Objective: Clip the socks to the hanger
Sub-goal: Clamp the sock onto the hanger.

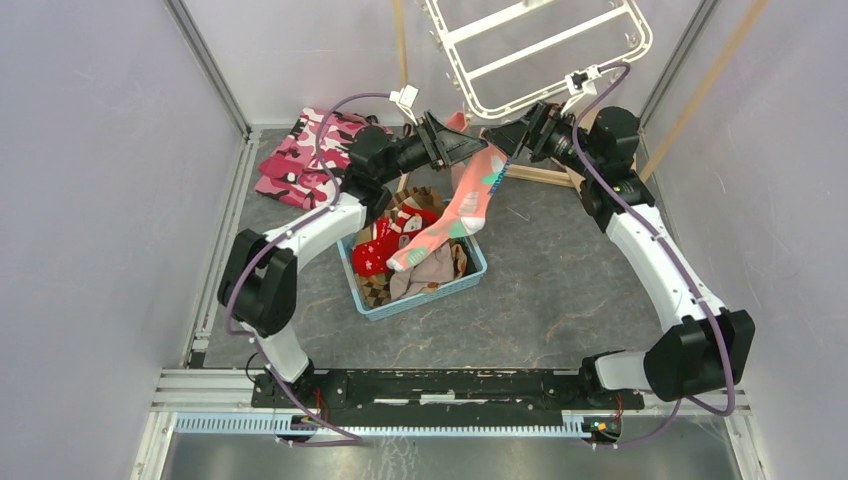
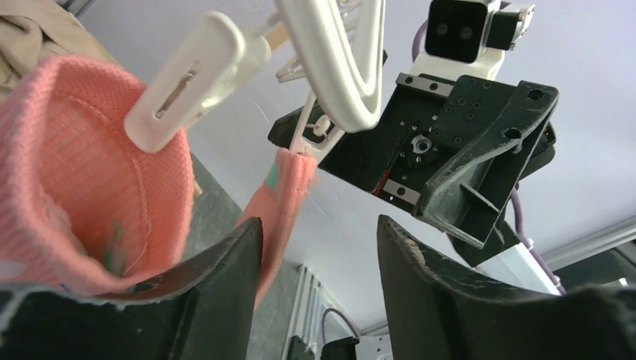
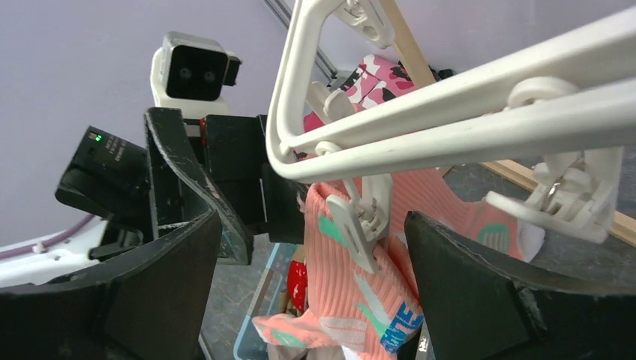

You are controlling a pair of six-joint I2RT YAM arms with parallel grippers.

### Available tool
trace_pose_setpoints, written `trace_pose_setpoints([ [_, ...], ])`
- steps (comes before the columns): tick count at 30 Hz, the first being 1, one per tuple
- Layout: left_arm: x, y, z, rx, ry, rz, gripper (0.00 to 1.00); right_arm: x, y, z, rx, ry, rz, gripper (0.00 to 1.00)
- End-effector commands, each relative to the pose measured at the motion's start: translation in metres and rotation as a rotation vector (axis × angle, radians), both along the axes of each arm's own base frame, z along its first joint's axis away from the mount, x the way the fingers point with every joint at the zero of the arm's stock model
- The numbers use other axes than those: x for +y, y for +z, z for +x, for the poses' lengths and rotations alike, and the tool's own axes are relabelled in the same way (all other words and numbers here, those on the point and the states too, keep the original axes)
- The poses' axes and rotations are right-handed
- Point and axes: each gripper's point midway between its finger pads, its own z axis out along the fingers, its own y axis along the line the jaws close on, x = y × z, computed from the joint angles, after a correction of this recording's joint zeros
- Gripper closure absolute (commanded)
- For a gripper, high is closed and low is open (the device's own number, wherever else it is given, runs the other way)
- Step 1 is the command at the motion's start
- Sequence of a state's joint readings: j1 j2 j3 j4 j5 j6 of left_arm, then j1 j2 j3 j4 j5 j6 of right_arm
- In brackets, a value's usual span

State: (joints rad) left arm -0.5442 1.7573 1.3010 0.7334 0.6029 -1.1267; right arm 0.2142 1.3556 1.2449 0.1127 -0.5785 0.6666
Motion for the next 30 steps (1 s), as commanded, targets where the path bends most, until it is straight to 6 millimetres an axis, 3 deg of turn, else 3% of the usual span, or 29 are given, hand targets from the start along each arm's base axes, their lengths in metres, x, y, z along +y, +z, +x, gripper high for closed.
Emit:
trace_pose_setpoints([
  [1, 0.018, 0.029, -0.022, -0.143, 0.031, 0.064, 0.35, -0.008, 0.012, -0.015, -0.066, -0.008, -0.053, 0.02],
  [8, 0.046, 0.027, -0.056, -0.377, 0.075, 0.255, 0.33, -0.037, -0.005, -0.028, -0.083, -0.08, -0.158, 0.02],
  [14, 0.074, -0.015, -0.083, -0.629, 0.101, 0.44, 0.31, -0.06, -0.012, -0.047, -0.183, -0.136, -0.265, 0.02],
  [19, 0.088, -0.063, -0.09, -0.678, 0.1, 0.561, 0.29, -0.067, -0.028, -0.061, -0.243, -0.15, -0.319, 0.02],
  [23, 0.085, -0.094, -0.087, -0.651, 0.08, 0.594, 0.29, -0.067, -0.05, -0.07, -0.242, -0.151, -0.298, 0.02],
  [30, 0.049, -0.117, -0.085, -0.629, 0.098, 0.609, 0.25, -0.065, -0.076, -0.077, -0.178, -0.147, -0.258, 0.02],
])
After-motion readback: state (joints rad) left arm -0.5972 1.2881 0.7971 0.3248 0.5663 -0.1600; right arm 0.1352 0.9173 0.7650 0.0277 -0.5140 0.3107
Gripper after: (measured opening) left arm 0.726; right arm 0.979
